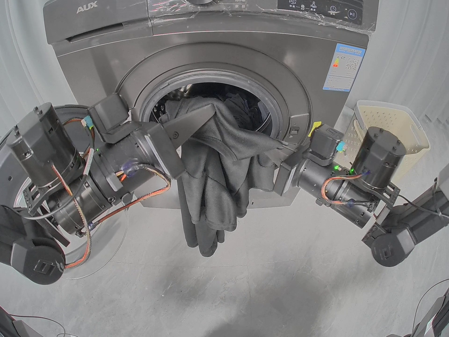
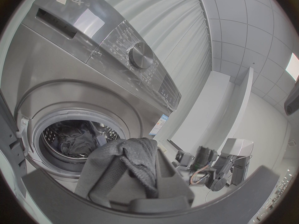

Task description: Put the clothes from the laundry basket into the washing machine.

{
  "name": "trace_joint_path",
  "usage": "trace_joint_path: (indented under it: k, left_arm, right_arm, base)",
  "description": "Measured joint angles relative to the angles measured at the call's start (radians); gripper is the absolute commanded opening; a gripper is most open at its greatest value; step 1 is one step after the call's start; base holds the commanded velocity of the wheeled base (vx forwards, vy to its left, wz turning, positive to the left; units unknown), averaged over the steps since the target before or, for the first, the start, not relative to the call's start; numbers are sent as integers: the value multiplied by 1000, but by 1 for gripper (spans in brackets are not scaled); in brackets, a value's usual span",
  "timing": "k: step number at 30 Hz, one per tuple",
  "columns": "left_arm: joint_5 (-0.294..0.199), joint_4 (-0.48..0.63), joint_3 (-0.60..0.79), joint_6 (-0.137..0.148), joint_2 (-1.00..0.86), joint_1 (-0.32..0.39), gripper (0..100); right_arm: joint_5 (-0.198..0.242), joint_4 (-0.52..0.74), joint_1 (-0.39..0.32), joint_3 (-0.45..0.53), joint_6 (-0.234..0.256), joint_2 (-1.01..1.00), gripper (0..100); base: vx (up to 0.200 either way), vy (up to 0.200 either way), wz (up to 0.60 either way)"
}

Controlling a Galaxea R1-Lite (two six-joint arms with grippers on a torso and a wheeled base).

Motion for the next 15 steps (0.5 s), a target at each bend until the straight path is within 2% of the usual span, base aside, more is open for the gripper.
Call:
trace_joint_path:
  k: [5,15]
  left_arm:
    - [-11,26,27,3,1,-8,100]
    - [-5,43,180,6,1,-16,100]
  right_arm:
    - [0,-2,2,44,8,-78,0]
    - [0,0,2,34,14,-168,0]
  base:
    - [0,0,0]
    - [0,0,0]
